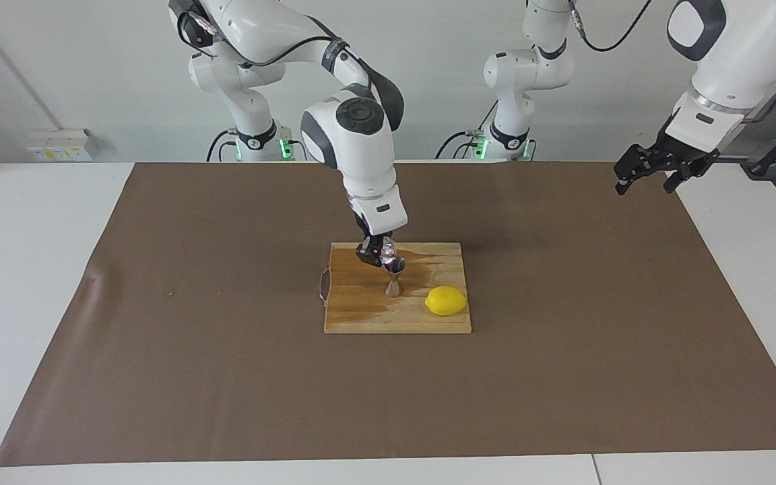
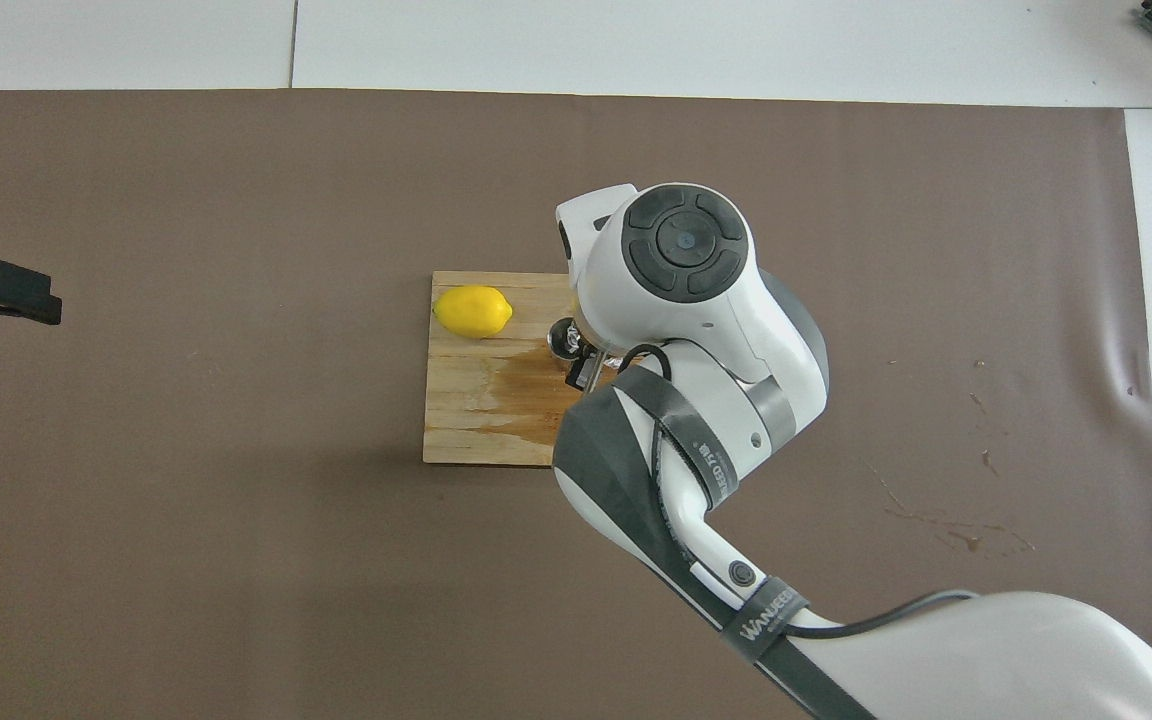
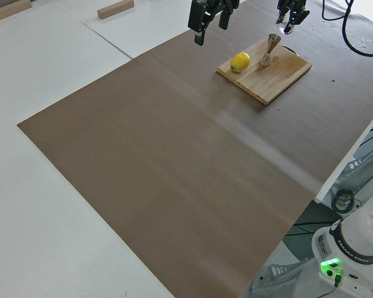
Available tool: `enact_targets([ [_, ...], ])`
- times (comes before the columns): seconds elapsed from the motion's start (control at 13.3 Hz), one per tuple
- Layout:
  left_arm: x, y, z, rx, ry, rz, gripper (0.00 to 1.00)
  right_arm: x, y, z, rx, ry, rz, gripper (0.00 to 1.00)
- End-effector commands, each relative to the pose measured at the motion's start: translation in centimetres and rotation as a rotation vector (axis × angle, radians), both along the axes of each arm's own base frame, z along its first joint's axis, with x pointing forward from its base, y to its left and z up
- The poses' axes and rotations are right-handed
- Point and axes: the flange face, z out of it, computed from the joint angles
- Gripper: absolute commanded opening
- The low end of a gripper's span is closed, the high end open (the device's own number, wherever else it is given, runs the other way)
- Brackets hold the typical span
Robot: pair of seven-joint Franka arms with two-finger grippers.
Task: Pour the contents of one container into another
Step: 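Hold the clear glass tipped over the metal cup to pour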
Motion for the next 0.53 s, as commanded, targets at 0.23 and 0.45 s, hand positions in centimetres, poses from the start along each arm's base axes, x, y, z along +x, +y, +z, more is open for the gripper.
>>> enact_targets([
  [0.23,-1.03,0.23,0.22,0.008,0.005,-0.007,1.0,0.46,0.57,0.03,-0.031,0.001,-0.03,0.16],
  [0.45,-1.03,0.23,0.22,0.008,0.005,-0.007,1.0,0.91,0.62,0.44,-0.028,0.003,-0.035,0.15],
])
